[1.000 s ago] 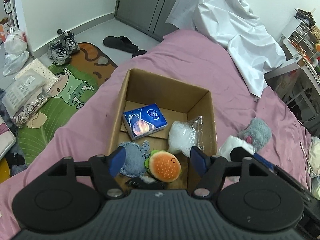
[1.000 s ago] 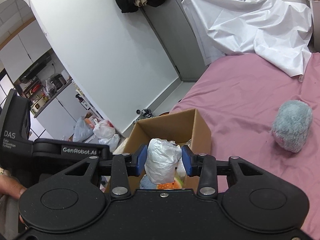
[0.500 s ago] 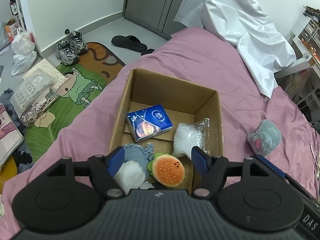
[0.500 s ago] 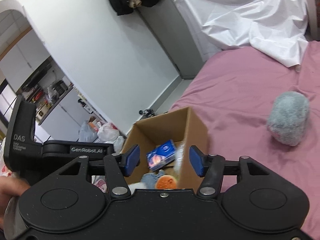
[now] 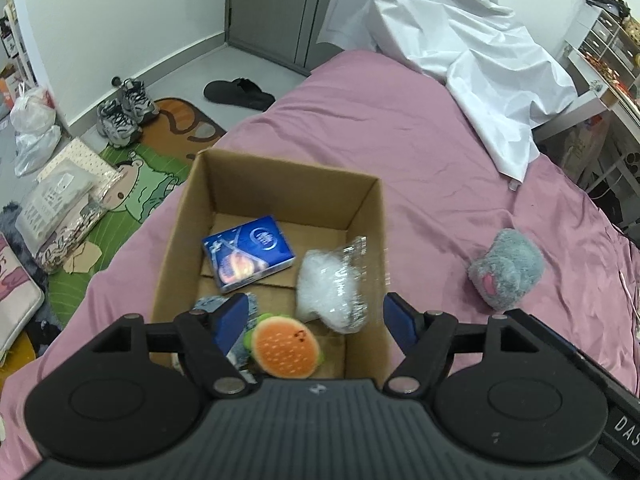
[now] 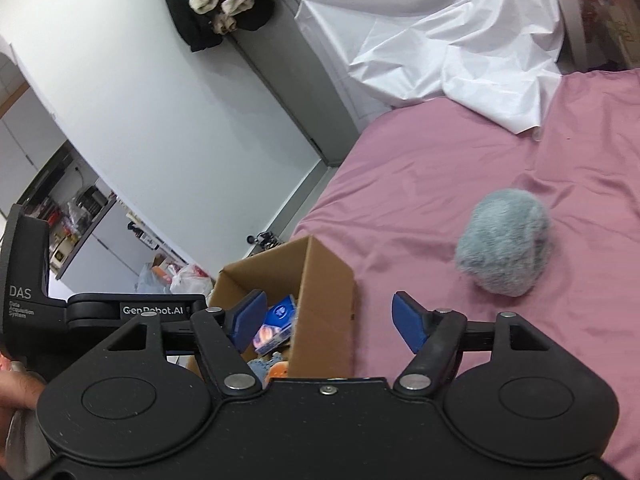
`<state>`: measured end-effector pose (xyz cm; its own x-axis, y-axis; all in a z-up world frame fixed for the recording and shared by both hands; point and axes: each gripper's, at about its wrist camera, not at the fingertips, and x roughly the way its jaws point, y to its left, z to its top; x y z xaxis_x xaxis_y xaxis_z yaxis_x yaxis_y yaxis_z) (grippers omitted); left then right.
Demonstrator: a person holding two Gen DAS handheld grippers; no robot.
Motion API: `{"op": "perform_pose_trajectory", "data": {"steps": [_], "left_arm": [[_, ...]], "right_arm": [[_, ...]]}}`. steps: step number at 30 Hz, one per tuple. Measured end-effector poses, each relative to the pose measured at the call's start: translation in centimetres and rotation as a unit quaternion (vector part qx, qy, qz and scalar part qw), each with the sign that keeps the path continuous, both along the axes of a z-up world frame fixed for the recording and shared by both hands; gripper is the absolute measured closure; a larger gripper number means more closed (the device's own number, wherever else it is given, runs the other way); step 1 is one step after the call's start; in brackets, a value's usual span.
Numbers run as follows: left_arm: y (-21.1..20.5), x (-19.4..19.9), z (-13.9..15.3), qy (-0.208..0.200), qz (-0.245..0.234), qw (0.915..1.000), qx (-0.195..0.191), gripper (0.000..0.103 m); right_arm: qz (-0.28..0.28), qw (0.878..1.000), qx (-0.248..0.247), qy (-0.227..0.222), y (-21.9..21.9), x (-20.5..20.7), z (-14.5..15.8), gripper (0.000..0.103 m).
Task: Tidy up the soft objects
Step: 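Move both grippers to the gray fluffy plush on the sheet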
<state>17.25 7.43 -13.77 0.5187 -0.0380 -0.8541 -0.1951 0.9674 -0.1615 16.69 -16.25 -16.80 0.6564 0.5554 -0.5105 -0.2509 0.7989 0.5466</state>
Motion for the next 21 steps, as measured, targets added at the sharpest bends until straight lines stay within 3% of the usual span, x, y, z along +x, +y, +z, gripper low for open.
{"op": "perform_pose_trajectory", "data": {"steps": [10,13,18,21], "left_arm": [[-3.9,1.3,0.6,-0.005,-0.018,0.9996,0.020,0.030],[-5.1,1.6,0.6,-0.006,-0.025,0.9994,0.024,0.030],[-7.2,2.4,0.6,-0.011,-0.040,0.9987,0.030,0.030],[-8.8,2.9,0.7,-0.020,-0.054,0.9977,0.034,0.030]], "right_arm": [[-0.050,0.998,0.013,0.025,-4.0,1.2,-1.4,0.037],[-0.061,0.997,0.020,0.035,-5.0,1.6,-2.0,0.044],[-0.079,0.995,0.034,0.054,-6.7,2.2,-3.0,0.069],[-0.091,0.993,0.042,0.061,-7.7,2.5,-3.8,0.076]]}}
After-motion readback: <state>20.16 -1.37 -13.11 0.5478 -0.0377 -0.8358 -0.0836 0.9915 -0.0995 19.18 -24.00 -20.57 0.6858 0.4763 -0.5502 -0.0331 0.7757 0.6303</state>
